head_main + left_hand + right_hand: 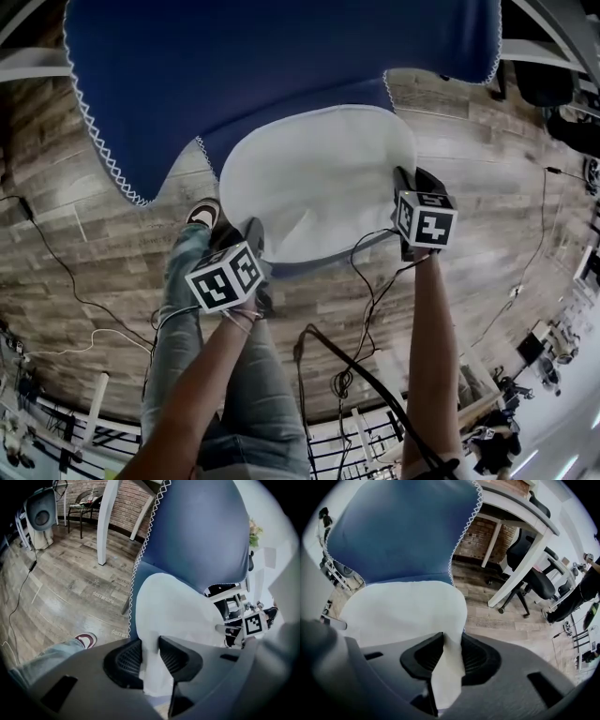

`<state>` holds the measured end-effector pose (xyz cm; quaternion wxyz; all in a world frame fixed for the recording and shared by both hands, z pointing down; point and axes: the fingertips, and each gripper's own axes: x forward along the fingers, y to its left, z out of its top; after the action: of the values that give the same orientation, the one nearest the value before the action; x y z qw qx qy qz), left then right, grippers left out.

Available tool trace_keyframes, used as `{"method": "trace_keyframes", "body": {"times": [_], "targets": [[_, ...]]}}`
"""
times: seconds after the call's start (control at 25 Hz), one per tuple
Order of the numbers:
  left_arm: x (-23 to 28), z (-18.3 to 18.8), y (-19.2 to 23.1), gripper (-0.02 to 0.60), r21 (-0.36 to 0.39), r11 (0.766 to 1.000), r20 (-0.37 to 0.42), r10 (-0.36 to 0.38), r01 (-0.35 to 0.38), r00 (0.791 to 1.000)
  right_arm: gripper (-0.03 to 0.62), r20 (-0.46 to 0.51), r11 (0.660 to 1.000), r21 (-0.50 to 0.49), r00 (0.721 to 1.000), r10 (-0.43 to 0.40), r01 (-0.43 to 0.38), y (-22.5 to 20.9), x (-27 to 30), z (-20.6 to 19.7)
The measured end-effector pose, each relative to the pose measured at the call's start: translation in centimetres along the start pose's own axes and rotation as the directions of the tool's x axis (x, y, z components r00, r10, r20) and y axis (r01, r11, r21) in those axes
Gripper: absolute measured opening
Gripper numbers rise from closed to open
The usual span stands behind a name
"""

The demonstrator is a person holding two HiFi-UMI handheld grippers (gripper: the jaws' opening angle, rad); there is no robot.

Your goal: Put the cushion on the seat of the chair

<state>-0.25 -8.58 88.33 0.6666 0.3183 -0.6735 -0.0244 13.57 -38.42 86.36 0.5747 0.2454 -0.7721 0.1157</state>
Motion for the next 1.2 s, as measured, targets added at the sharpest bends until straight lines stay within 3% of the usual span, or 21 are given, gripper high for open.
{"method": "trace_keyframes", "body": {"times": [0.48,0.76,0.92,1.2], "targets": [[0.0,-0.2,0.5,0.132,0.007,1.000,0.004,0.004,-0.004,1.000,0.193,0.028,0.997,0.061,0.999,-0.047,0.045,-1.3,-0.1,-0.5],[-0.4,-0.1,0.5,0.166,0.015,1.000,0.011,0.011,-0.011,1.000,0.236,0.028,0.998,0.046,0.998,-0.054,0.053,-1.3,-0.6,-0.3],[-1.2,0.0,0.8,0.166,0.052,0.998,0.014,0.044,-0.044,0.999,0.236,0.042,0.997,0.057,0.997,-0.060,0.058,-1.1,-1.3,-0.5],[-2.8,-1.1,0.9,0.166,0.086,0.996,0.002,0.020,-0.020,1.000,0.236,0.064,0.995,0.083,0.996,-0.066,0.061,-0.3,-3.5,-1.2]]}}
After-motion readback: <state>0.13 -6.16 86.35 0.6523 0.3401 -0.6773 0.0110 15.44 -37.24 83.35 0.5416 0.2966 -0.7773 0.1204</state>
